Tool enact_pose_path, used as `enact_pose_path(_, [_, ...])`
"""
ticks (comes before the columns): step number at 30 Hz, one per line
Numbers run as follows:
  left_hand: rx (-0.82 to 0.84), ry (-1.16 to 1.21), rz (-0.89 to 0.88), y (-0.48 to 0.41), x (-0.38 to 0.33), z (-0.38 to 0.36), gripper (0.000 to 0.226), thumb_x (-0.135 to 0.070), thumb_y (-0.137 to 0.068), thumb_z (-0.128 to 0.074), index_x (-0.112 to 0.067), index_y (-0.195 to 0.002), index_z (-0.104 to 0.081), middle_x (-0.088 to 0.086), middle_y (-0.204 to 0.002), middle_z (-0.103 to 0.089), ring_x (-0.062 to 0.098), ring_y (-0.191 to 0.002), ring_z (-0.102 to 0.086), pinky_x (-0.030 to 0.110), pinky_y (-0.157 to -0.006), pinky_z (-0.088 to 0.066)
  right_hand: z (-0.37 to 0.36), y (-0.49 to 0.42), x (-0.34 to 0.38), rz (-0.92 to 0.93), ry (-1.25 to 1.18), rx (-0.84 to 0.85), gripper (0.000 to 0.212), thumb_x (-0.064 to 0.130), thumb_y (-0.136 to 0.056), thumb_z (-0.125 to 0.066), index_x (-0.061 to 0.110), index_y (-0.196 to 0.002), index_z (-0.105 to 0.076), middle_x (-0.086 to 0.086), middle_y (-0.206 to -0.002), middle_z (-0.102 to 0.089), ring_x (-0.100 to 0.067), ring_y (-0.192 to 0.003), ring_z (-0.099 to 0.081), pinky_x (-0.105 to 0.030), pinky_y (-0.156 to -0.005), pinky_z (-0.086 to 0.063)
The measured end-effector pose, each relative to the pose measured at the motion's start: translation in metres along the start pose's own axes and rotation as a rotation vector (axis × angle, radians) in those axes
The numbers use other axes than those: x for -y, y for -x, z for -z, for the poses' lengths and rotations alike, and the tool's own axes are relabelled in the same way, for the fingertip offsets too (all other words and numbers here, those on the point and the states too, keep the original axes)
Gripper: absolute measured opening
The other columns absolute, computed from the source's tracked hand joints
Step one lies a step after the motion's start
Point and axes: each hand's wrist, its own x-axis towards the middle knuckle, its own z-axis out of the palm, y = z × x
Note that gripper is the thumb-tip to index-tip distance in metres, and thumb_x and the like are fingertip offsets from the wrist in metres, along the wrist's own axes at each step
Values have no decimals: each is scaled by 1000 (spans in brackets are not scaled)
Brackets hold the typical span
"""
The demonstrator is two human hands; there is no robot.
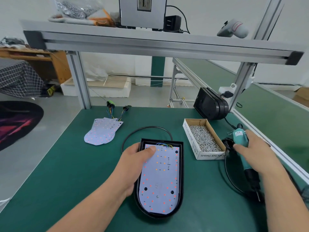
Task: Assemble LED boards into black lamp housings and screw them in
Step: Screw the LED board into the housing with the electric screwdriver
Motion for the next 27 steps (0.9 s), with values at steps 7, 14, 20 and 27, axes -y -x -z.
enact_pose_path(7, [-11,-11,-21,0,1,-2,19,-20,-101,-68,-5,-112,-73,21,-107,-79,46,-100,-76,56,-81,-65,-4,-2,-10,-76,-201,54,34,10,-95,-67,22,-126,-57,4,-99,-64,-21,-88,-63,-39,-77,-48])
enact_pose_path(14, [-30,-13,-59,2,-2,-3,25,-25,-102,-69,-4,-114,-70,22,-113,-77,47,-106,-73,62,-91,-61,-8,-3,-2,-12,131,-120,39,26,-98,-63,4,-130,-60,-17,-118,-66,-39,-108,-59,-46,-87,-45])
enact_pose_path(20, [-36,-49,-105,4,-1,-5,18,-25,-101,-70,-8,-108,-73,21,-111,-77,39,-99,-77,58,-91,-62,-19,50,77,254,-475,47,31,50,-90,-72,42,-120,-70,11,-101,-77,-3,-85,-71,-28,-80,-51])
enact_pose_path(27, [-24,-51,-134,4,2,-8,13,-19,-102,-68,-10,-108,-74,17,-105,-80,39,-97,-78,52,-84,-65,-72,84,115,283,-473,476,29,45,-84,-76,32,-110,-69,7,-95,-75,-15,-85,-72,-37,-69,-60])
